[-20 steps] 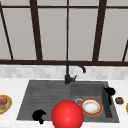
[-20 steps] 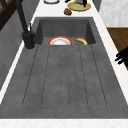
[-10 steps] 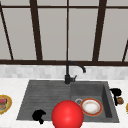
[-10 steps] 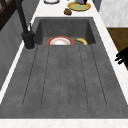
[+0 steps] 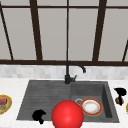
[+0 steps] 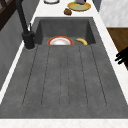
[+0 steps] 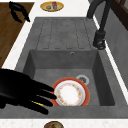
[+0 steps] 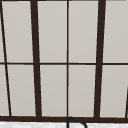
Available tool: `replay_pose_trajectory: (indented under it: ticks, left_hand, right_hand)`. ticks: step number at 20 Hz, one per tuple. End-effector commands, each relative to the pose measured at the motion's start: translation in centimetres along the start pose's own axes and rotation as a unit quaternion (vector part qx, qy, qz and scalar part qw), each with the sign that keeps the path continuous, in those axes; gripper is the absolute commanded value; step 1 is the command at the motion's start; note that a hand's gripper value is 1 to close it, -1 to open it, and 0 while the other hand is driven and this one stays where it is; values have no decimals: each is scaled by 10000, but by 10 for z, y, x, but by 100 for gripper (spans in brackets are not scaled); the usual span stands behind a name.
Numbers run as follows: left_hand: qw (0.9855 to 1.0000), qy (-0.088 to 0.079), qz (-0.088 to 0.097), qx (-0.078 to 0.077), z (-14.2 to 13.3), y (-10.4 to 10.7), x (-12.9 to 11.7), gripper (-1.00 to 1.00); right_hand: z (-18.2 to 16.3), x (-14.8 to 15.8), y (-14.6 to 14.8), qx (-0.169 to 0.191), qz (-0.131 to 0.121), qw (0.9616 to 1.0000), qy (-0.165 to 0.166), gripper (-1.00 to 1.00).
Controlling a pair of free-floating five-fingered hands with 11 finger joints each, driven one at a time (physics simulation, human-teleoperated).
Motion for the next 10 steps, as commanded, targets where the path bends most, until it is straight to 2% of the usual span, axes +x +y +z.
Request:
replay_pose_trajectory:
  ticks: [1, 5, 6, 10]
  left_hand:
    - [10000, 0, 0, 0, 0, 0, 0, 0]
    - [10000, 0, 0, 0, 0, 0, 0, 0]
    - [10000, 0, 0, 0, 0, 0, 0, 0]
    - [10000, 0, 0, 0, 0, 0, 0, 0]
  right_hand:
    - [3, -23, 1, 67, -155, 9998, -76, -100]
    - [-1, -43, 5, 256, -99, 9995, -125, -100]
    - [-4, -44, 11, 394, -89, 9990, -171, -100]
    - [-26, -58, 19, 676, 2, 9977, -54, -100]
